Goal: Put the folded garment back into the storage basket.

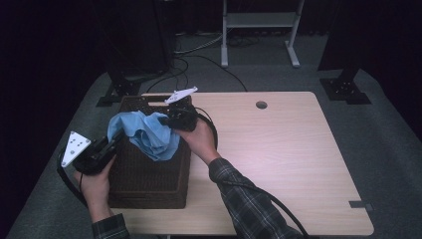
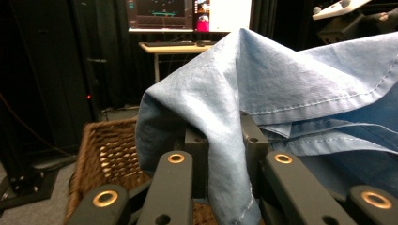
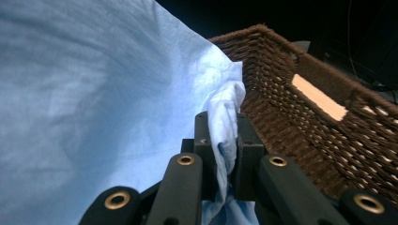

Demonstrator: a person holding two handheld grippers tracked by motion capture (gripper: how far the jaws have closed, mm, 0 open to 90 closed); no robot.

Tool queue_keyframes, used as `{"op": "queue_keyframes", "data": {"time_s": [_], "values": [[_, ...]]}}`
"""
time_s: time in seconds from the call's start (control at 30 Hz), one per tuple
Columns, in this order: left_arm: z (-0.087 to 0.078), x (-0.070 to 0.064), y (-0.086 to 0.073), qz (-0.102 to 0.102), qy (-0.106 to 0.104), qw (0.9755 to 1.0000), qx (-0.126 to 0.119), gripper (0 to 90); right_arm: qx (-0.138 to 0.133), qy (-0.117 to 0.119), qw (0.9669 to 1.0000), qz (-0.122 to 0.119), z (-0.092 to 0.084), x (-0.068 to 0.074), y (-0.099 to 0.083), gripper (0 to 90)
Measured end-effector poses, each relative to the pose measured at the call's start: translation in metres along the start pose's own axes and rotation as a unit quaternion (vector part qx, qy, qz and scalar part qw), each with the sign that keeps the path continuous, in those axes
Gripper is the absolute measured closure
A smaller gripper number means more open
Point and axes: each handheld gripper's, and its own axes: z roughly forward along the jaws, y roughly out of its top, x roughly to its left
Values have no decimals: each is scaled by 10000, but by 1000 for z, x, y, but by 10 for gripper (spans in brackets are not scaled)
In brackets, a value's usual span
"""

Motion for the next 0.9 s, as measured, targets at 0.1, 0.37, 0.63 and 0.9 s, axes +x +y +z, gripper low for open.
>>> {"op": "queue_keyframes", "data": {"time_s": [0.1, 0.37, 0.63, 0.9], "values": [[-4, 7, -4, -89, 21, 10000, 9, 784, -11, 33, 10000, 23, 8, 2, -3, 838], [-3, 11, -9, -106, 43, 9999, 107, 784, 128, 78, 9999, -3, 23, 6, -11, 839], [2, 10, -11, -89, 57, 9997, 240, 780, 199, 154, 9996, 158, 31, 1, -22, 838], [3, 10, -12, -52, 90, 9995, 303, 776, 80, 230, 9994, 264, 40, 0, -33, 839]]}}
